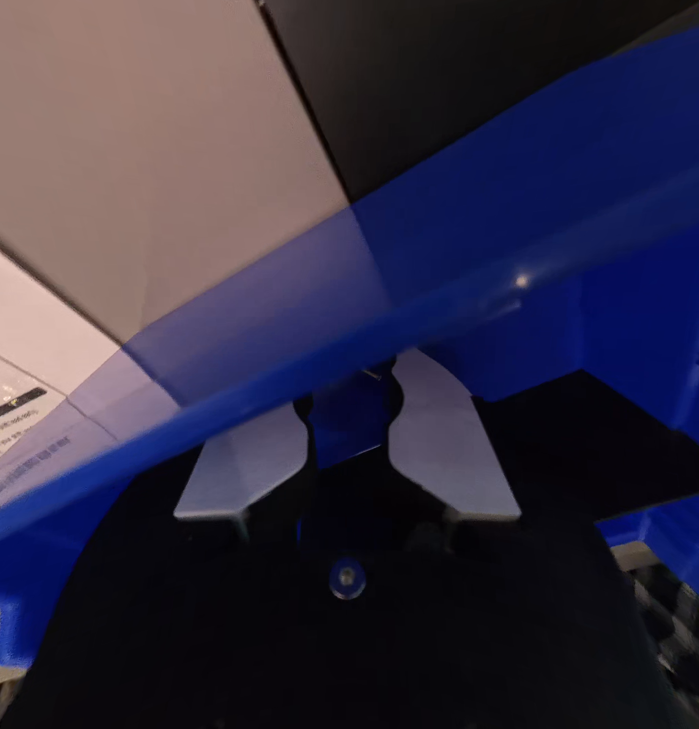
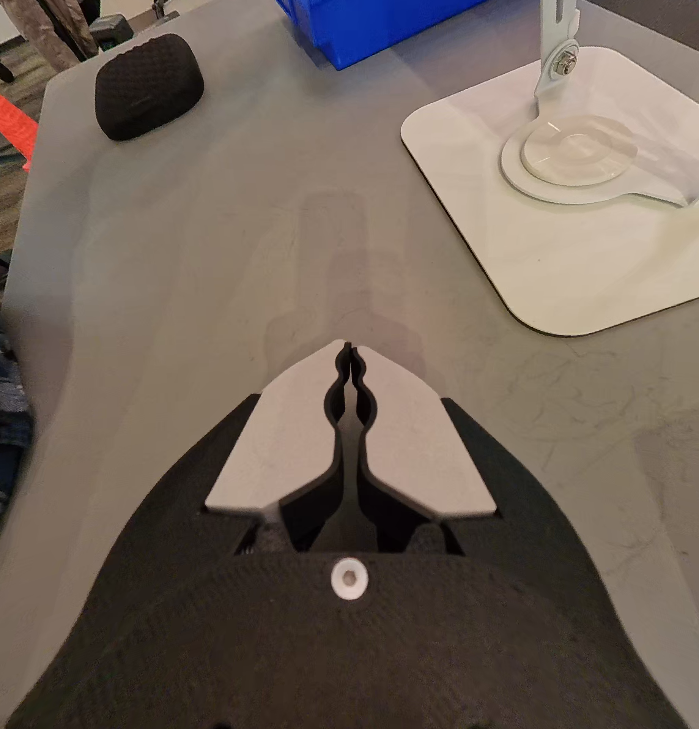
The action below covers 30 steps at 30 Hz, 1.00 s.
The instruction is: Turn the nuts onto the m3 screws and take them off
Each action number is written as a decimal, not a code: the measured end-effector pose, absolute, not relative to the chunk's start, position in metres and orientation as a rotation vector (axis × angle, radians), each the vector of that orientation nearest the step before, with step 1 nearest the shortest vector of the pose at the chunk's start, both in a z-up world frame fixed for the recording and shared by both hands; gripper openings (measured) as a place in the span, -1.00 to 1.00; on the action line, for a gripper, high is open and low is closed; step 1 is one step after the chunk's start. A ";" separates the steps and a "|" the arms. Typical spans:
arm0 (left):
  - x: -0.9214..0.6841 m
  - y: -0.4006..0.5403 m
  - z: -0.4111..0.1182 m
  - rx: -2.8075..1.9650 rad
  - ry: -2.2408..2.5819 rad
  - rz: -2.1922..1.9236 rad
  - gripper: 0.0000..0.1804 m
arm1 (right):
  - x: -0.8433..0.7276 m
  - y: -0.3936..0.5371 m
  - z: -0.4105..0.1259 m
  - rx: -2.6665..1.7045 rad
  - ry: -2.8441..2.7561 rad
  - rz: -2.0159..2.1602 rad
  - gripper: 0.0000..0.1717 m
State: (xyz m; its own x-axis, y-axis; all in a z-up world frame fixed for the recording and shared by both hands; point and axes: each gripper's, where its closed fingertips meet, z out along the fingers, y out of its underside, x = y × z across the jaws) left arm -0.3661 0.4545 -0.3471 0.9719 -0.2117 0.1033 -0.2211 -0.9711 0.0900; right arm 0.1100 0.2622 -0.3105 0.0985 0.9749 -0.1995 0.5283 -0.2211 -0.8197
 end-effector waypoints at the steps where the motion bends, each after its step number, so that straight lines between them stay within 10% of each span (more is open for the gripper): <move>1: -0.368 0.454 -0.347 3.023 -0.315 0.120 -0.70 | 0.110 0.262 -0.311 -1.815 -1.474 1.017 -1.00; 7: -0.376 0.443 -0.347 3.019 -0.289 0.005 -0.53 | 0.110 0.261 -0.310 -1.810 -1.476 1.018 -1.00; 16: -0.374 0.435 -0.349 3.036 -0.126 0.024 -0.98 | 0.110 0.261 -0.310 -1.813 -1.475 1.019 -1.00; 30: -0.371 0.444 -0.334 3.177 -0.277 0.017 -0.97 | 0.111 0.261 -0.310 -1.823 -1.467 1.031 -1.00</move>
